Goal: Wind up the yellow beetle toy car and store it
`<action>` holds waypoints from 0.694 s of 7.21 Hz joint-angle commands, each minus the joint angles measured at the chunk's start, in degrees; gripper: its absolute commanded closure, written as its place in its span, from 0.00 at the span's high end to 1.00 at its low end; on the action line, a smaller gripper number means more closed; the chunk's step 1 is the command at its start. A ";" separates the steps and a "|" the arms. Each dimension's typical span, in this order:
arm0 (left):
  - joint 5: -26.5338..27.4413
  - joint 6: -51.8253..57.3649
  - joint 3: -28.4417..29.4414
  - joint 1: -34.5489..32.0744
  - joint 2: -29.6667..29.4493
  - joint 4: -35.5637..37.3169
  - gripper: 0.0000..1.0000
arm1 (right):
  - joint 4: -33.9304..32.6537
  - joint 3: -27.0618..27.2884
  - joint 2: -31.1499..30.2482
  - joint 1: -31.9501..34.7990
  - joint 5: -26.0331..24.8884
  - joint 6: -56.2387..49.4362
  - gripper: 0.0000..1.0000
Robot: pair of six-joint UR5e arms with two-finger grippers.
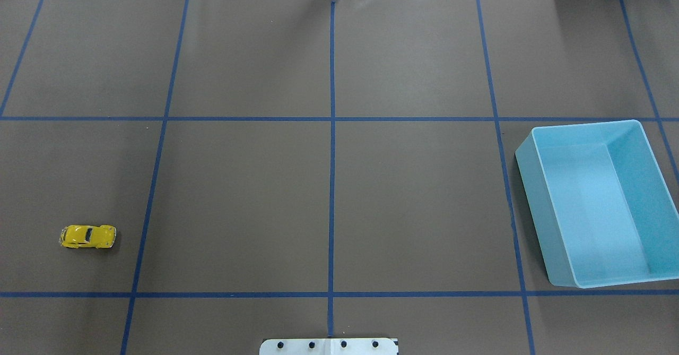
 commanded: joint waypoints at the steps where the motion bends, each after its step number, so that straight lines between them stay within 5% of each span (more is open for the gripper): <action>1: -0.07 -0.04 0.17 -0.08 0.06 -0.04 1.00 | 0.00 -0.91 0.00 -0.02 -0.04 -0.10 1.00; 5: -0.69 0.13 0.08 0.01 -0.03 0.04 1.00 | 0.00 -1.37 0.09 -0.02 -0.05 -0.02 1.00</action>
